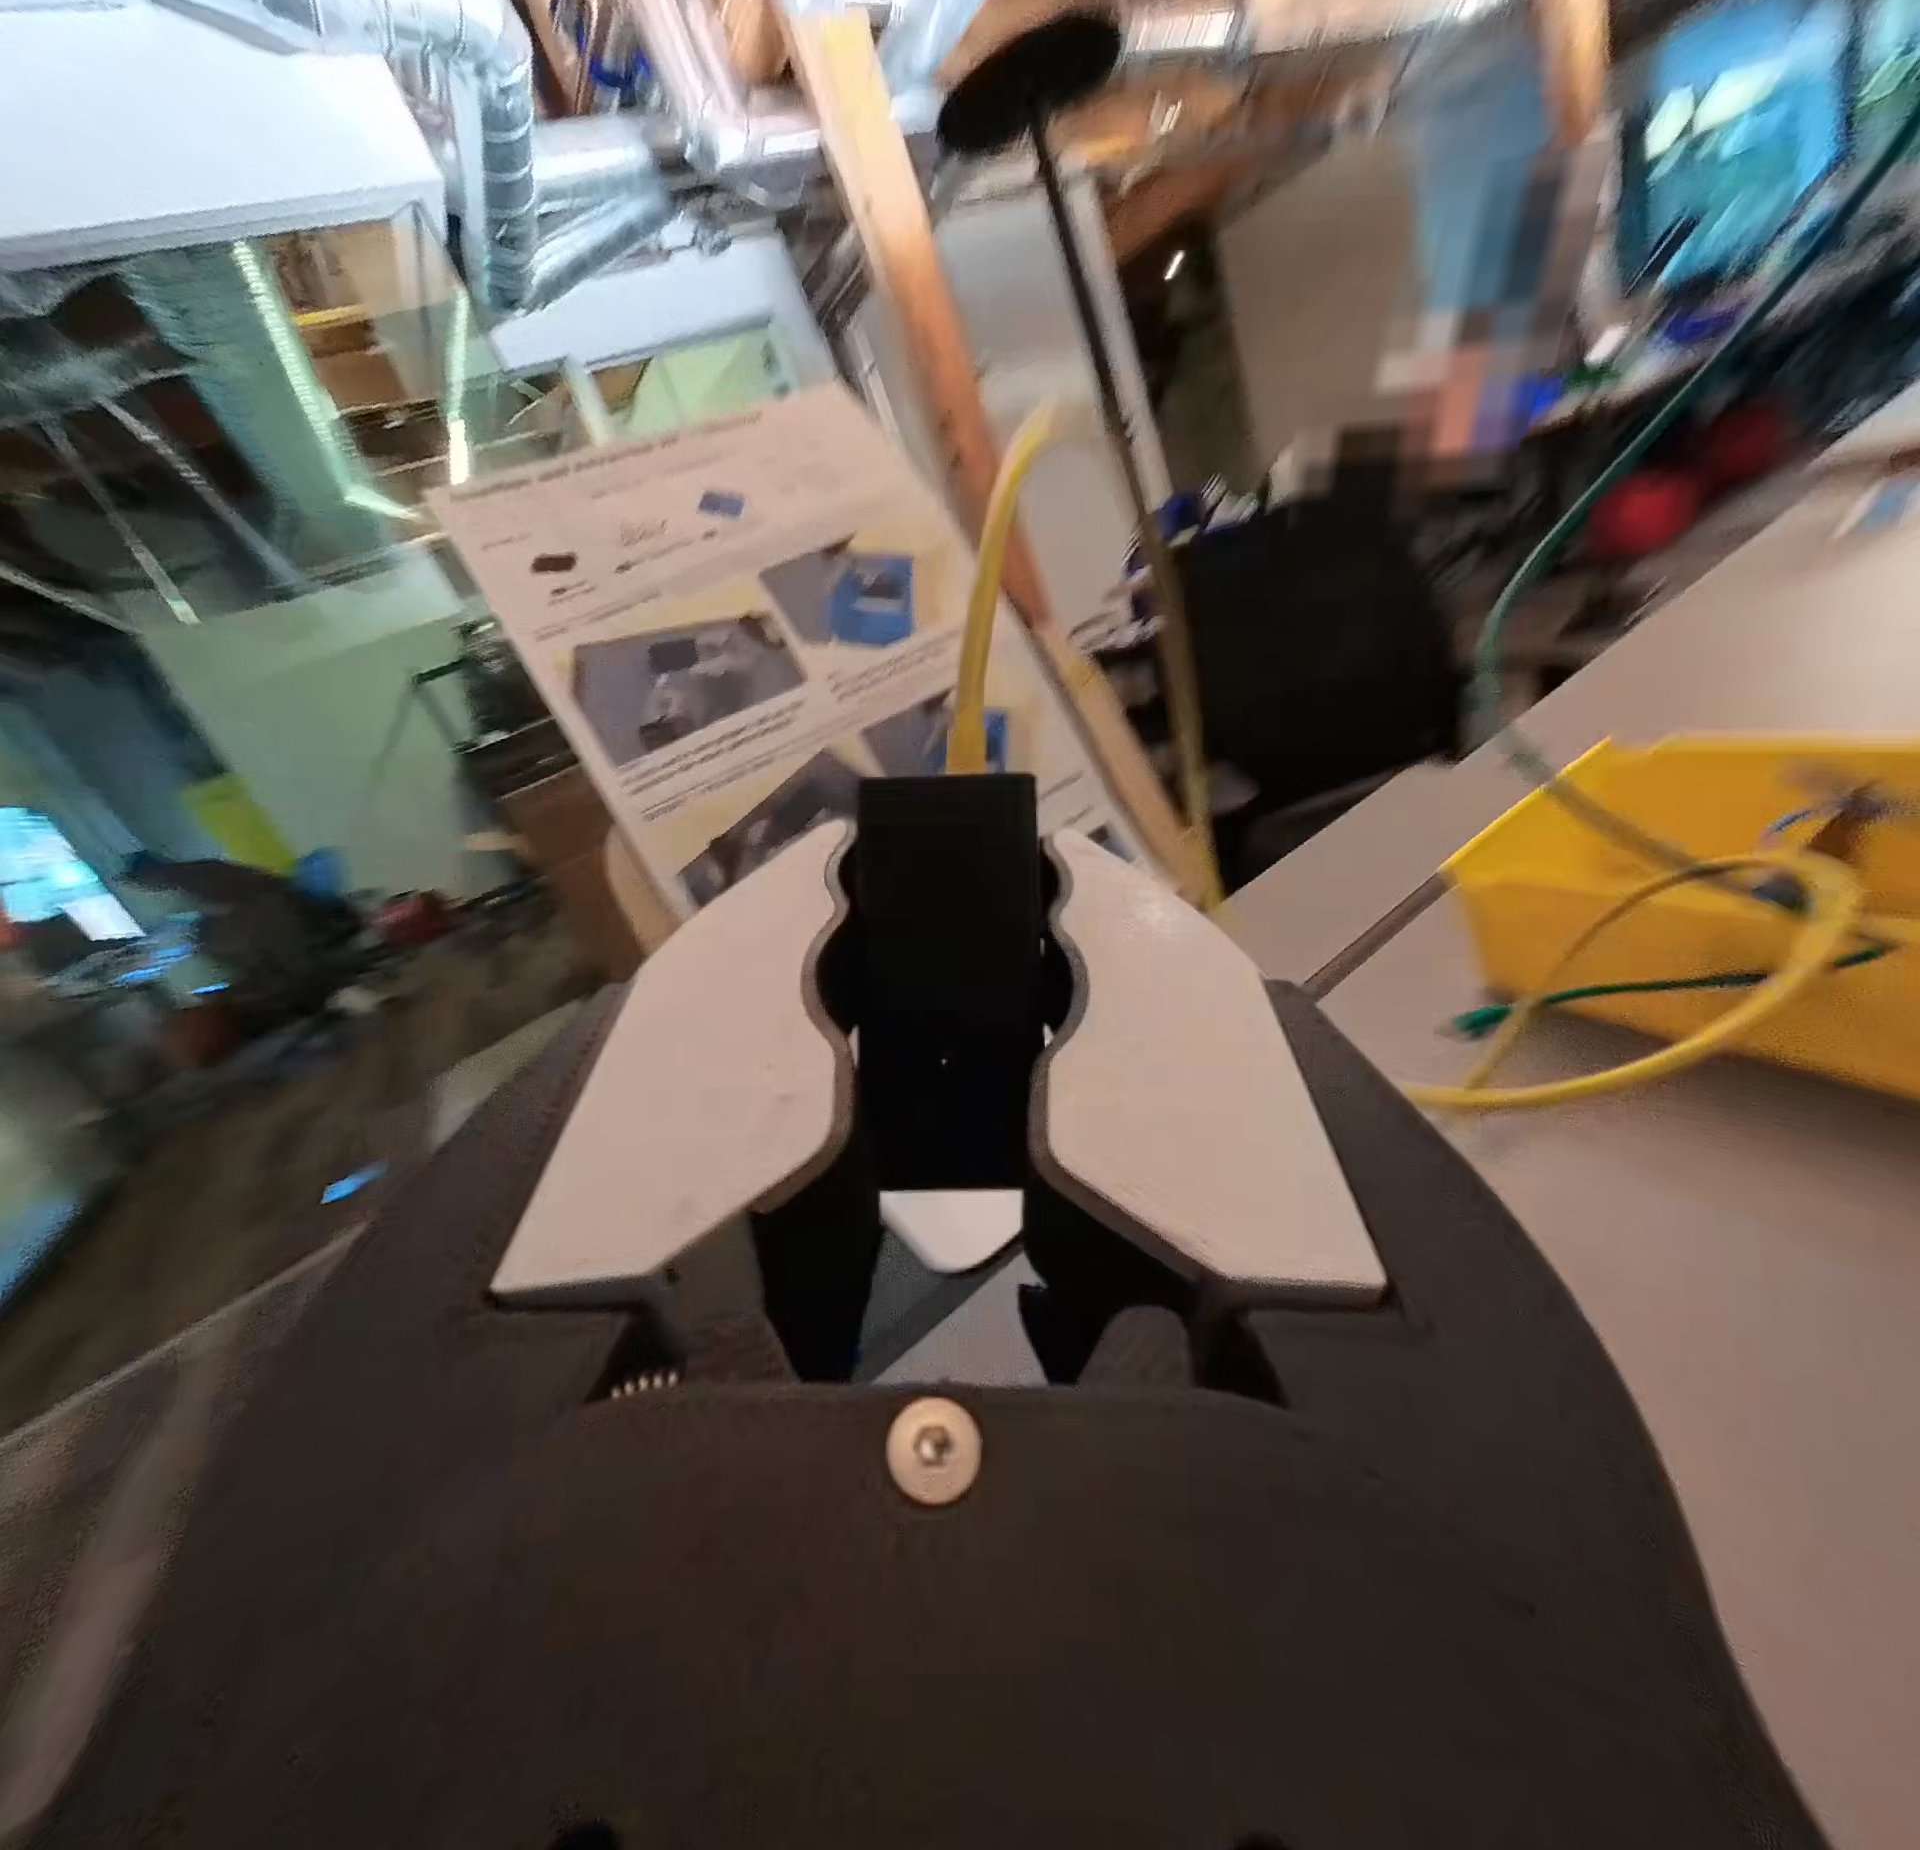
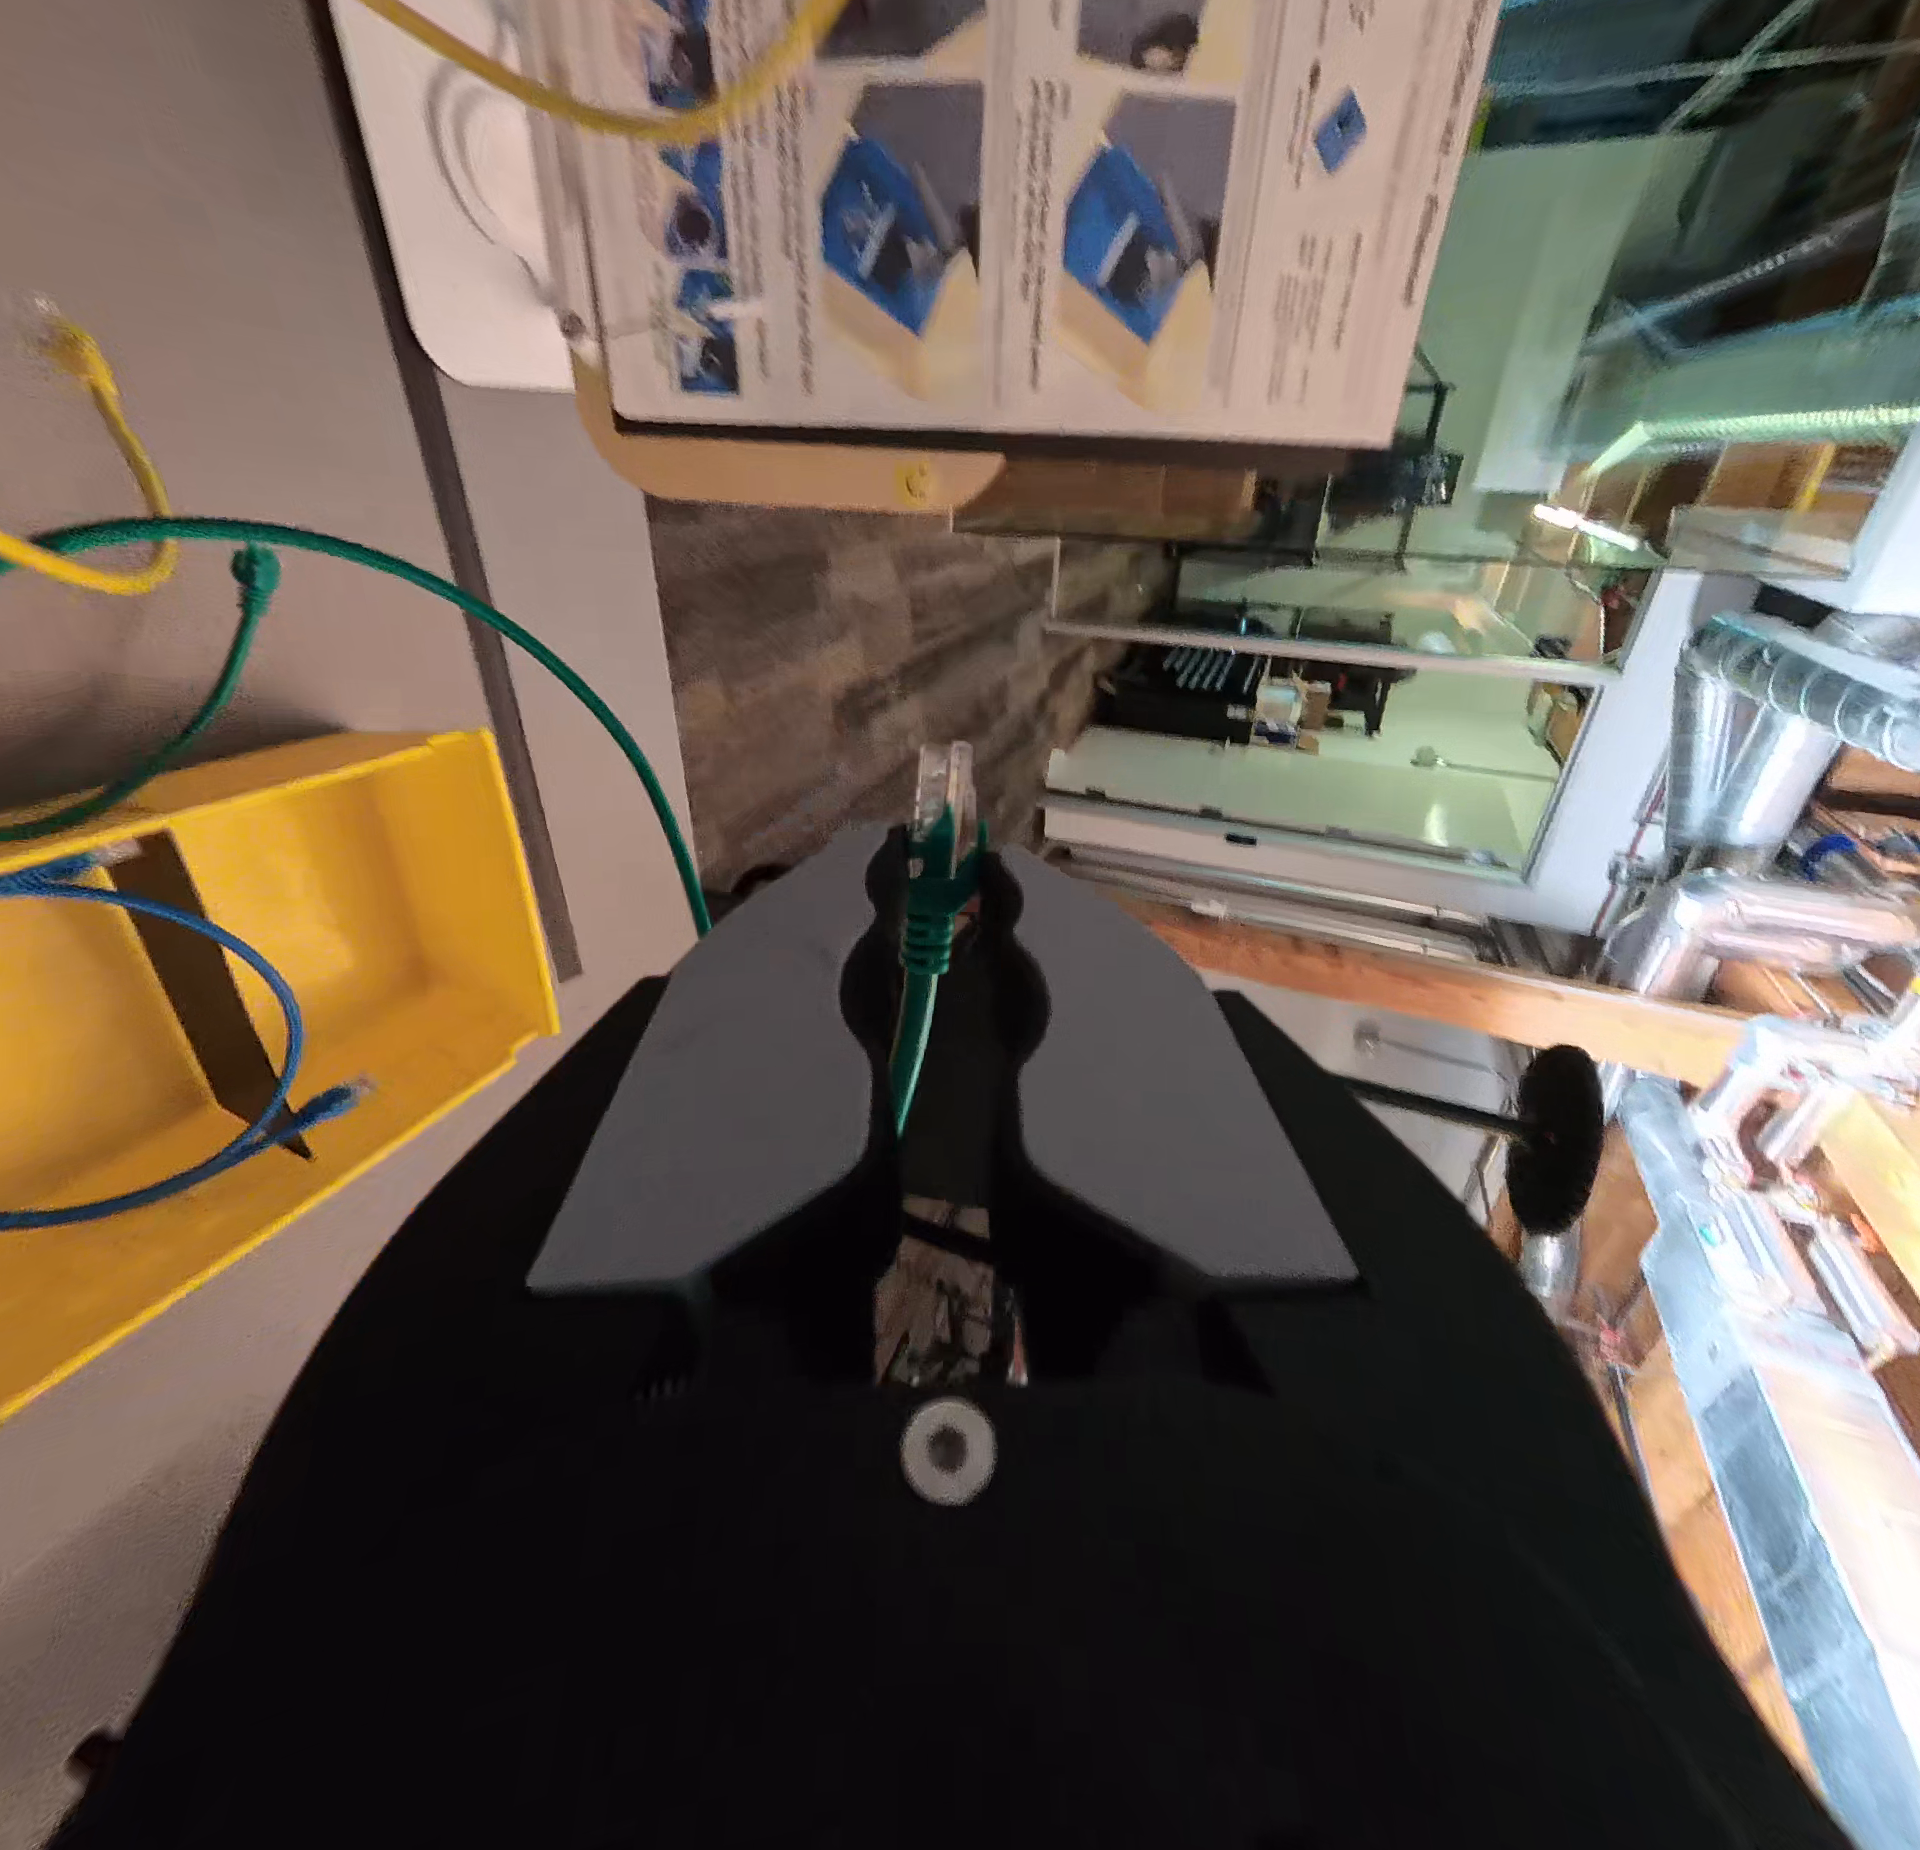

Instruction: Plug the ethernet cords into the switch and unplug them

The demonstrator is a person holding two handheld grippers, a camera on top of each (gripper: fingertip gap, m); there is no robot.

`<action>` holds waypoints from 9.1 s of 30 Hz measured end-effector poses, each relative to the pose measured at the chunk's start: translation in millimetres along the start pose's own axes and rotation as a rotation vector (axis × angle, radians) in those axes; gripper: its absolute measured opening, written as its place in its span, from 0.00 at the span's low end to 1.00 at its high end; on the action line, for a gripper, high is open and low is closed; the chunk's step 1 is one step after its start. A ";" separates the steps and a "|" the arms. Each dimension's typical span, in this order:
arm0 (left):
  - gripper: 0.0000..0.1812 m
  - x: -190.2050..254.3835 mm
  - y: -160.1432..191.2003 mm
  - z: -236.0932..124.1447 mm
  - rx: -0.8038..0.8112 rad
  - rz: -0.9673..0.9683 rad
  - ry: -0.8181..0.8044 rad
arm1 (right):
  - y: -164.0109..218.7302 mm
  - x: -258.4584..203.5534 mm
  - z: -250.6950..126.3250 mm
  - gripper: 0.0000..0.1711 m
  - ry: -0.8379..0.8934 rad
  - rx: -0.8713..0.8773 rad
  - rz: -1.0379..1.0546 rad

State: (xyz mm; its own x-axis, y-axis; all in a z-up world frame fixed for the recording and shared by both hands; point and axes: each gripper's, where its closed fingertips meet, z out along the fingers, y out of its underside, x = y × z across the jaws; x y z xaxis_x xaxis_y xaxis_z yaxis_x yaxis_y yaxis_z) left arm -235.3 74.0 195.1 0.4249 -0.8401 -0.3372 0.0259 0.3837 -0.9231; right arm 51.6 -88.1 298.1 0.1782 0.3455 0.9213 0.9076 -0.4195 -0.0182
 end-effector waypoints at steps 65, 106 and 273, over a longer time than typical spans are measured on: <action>0.16 50.0 -8.6 3.3 -0.016 -0.008 0.210 | -171.1 -144.8 68.4 0.05 -0.881 0.867 1.467; 0.16 67.3 -20.3 -2.2 0.018 -0.019 0.283 | -77.9 -380.1 173.0 0.04 -0.907 -0.274 0.943; 0.16 111.8 -18.0 -10.0 -0.005 0.117 0.471 | -58.1 -223.7 0.4 0.16 -0.437 0.888 0.919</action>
State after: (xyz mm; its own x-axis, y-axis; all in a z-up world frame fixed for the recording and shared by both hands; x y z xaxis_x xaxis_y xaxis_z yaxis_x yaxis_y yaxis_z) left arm -197.2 -30.7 172.1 -0.0315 -0.8739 -0.4850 -0.0029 0.4854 -0.8743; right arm -40.8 -140.6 92.9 0.8040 0.5420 0.2446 0.3028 -0.0191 -0.9529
